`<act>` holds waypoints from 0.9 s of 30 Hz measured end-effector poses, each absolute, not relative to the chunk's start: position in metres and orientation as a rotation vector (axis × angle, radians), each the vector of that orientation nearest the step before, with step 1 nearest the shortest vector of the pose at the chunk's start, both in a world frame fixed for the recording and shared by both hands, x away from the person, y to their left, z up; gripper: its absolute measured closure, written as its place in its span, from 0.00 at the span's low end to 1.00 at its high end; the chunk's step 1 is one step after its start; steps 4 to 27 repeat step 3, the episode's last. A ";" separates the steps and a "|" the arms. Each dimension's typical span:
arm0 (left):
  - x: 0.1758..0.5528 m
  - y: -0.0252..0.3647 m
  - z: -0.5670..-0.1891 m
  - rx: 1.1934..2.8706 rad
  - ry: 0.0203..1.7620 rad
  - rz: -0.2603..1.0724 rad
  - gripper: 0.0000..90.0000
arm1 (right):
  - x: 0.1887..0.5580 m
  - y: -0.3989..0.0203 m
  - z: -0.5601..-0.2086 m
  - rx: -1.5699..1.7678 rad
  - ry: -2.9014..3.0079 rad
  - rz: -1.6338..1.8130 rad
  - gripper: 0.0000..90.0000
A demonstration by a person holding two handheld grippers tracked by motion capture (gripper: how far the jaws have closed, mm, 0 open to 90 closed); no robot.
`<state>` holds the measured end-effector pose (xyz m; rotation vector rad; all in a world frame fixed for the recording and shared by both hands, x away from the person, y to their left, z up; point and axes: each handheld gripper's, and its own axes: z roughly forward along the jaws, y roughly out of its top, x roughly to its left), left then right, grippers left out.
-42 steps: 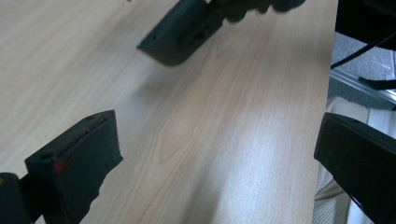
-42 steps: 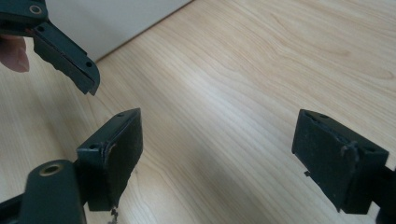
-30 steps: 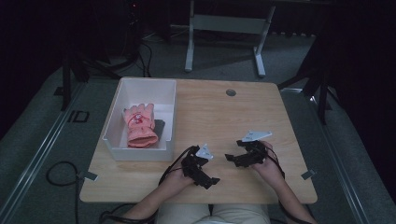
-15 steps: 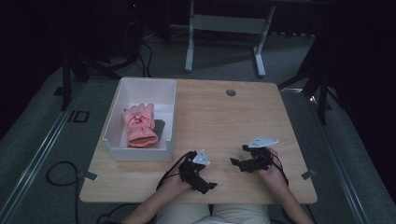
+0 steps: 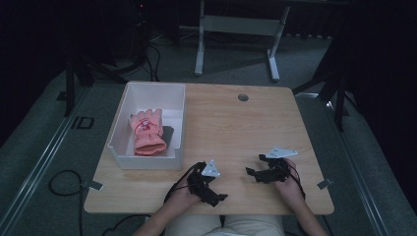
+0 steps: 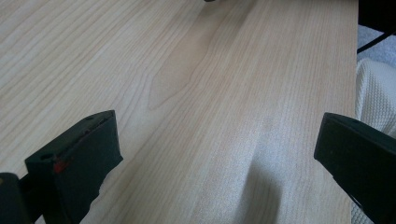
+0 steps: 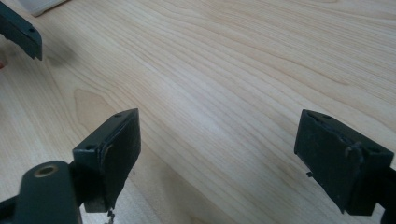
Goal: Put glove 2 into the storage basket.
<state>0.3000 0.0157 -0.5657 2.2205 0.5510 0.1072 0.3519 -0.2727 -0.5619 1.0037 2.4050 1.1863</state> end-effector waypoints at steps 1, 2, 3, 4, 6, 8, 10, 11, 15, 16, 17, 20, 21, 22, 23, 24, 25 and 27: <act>0.300 0.016 -0.566 2.221 0.552 0.107 0.00 | 0.352 -0.273 -0.562 1.007 2.401 1.185 0.16; 0.300 0.016 -0.566 2.223 0.553 0.109 0.00 | 0.352 -0.273 -0.563 1.008 2.399 1.185 0.16; 0.300 0.016 -0.566 2.224 0.552 0.112 0.00 | 0.352 -0.274 -0.564 1.010 2.399 1.183 0.16; 0.300 0.016 -0.566 2.224 0.552 0.112 0.00 | 0.352 -0.274 -0.564 1.010 2.399 1.183 0.16; 0.300 0.016 -0.566 2.224 0.552 0.112 0.00 | 0.352 -0.274 -0.564 1.010 2.399 1.183 0.16; 0.300 0.016 -0.566 2.224 0.552 0.112 0.00 | 0.352 -0.274 -0.564 1.010 2.399 1.183 0.16; 0.300 0.016 -0.566 2.224 0.552 0.112 0.00 | 0.352 -0.274 -0.564 1.010 2.399 1.183 0.16; 0.300 0.016 -0.566 2.224 0.552 0.112 0.00 | 0.352 -0.274 -0.564 1.010 2.399 1.183 0.16; 0.300 0.016 -0.566 2.224 0.552 0.112 0.00 | 0.352 -0.274 -0.564 1.010 2.399 1.183 0.16; 0.300 0.016 -0.566 2.224 0.552 0.112 0.00 | 0.352 -0.274 -0.564 1.010 2.399 1.183 0.16; 0.300 0.016 -0.566 2.224 0.552 0.112 0.00 | 0.352 -0.274 -0.564 1.010 2.399 1.183 0.16; 0.300 0.016 -0.566 2.224 0.552 0.112 0.00 | 0.352 -0.274 -0.564 1.010 2.399 1.183 0.16; 0.300 0.016 -0.566 2.224 0.552 0.112 0.00 | 0.352 -0.274 -0.564 1.010 2.399 1.183 0.16; 0.300 0.016 -0.566 2.224 0.552 0.112 0.00 | 0.352 -0.274 -0.564 1.010 2.399 1.183 0.16; 0.300 0.016 -0.566 2.224 0.552 0.112 0.00 | 0.352 -0.274 -0.564 1.010 2.399 1.183 0.16; 0.300 0.016 -0.566 2.224 0.552 0.112 0.00 | 0.352 -0.274 -0.564 1.010 2.399 1.183 0.16; 0.300 0.016 -0.566 2.224 0.552 0.112 0.00 | 0.352 -0.274 -0.564 1.010 2.399 1.183 0.16; 0.300 0.016 -0.566 2.224 0.552 0.112 0.00 | 0.352 -0.274 -0.564 1.010 2.399 1.183 0.16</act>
